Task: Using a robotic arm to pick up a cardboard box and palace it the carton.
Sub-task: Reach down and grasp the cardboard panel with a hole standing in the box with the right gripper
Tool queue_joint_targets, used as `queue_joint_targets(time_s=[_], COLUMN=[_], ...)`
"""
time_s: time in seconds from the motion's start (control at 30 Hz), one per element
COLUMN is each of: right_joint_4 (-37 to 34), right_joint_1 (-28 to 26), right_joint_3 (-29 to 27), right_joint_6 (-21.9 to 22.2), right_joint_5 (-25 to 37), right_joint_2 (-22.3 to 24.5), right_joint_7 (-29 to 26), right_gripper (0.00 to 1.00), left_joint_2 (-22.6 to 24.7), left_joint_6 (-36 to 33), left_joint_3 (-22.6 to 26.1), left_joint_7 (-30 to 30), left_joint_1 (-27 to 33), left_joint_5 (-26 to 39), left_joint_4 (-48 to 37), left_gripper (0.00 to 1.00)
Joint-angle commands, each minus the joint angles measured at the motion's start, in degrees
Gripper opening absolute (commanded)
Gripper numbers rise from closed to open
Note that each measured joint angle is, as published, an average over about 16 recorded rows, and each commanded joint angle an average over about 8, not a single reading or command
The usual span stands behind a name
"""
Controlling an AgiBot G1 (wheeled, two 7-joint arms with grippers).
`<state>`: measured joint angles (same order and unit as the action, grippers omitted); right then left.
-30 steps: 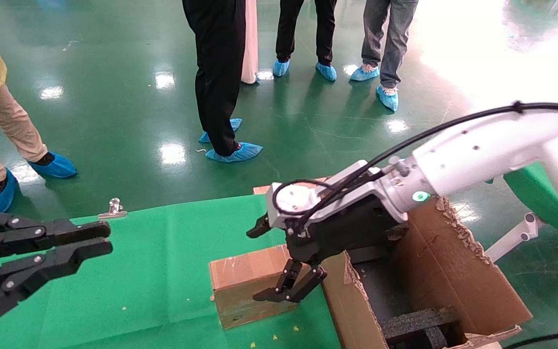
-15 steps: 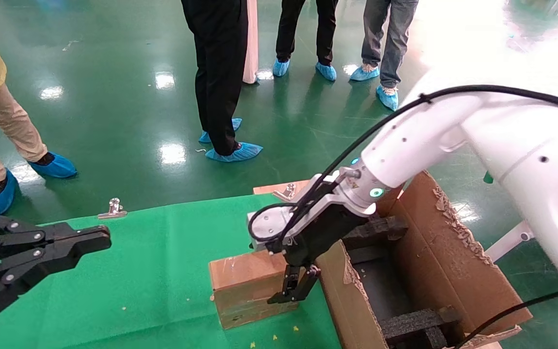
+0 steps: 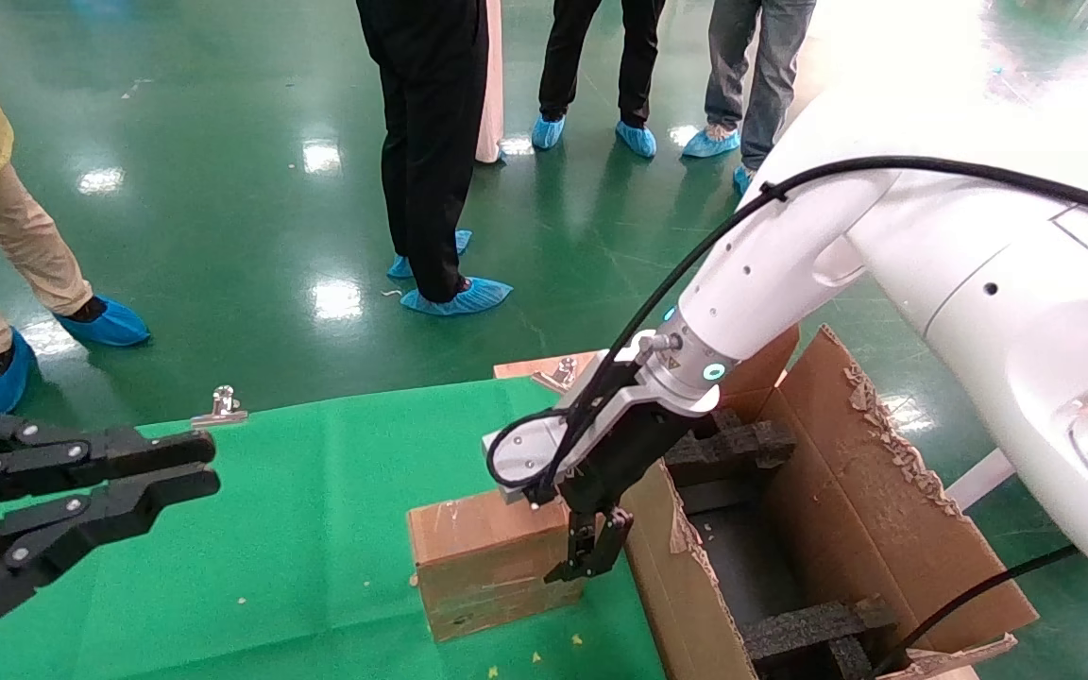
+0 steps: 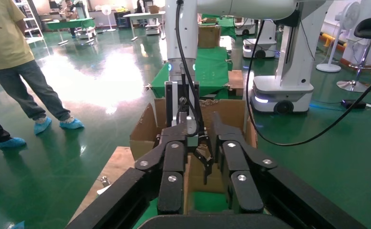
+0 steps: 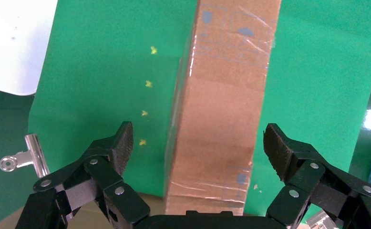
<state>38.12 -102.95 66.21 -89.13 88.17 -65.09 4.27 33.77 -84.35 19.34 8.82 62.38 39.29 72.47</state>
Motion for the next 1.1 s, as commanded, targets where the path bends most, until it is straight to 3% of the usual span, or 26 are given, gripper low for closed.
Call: queue_joint_targets(time_s=[0.03,0.23,0.3,1.1], right_joint_4=[-0.17,0.14,0.22,0.56], right_joint_1=[-0.12,0.07,0.12,0.34], right_joint_3=[0.08,-0.08,-0.13,-0.32], right_joint_6=[0.14,-0.03,-0.08,-0.31], right_joint_5=[0.06,-0.01,-0.04,-0.22], right_joint_2=[-0.10,0.10,0.15,0.36], right_joint_7=[0.17,-0.16,-0.23,-0.59], right_gripper=[0.88,0.12,0.00,0.00], left_joint_2=[0.00,0.00,0.00,0.00], left_joint_6=[0.00,0.00,0.00,0.00], left_joint_3=[0.00,0.00,0.00,0.00], left_joint_7=[0.00,0.00,0.00,0.00], left_joint_1=[0.00,0.00,0.00,0.00], left_joint_5=[0.00,0.00,0.00,0.00], left_joint_4=[0.00,0.00,0.00,0.00], left_gripper=[1.00,1.00,1.00,1.00])
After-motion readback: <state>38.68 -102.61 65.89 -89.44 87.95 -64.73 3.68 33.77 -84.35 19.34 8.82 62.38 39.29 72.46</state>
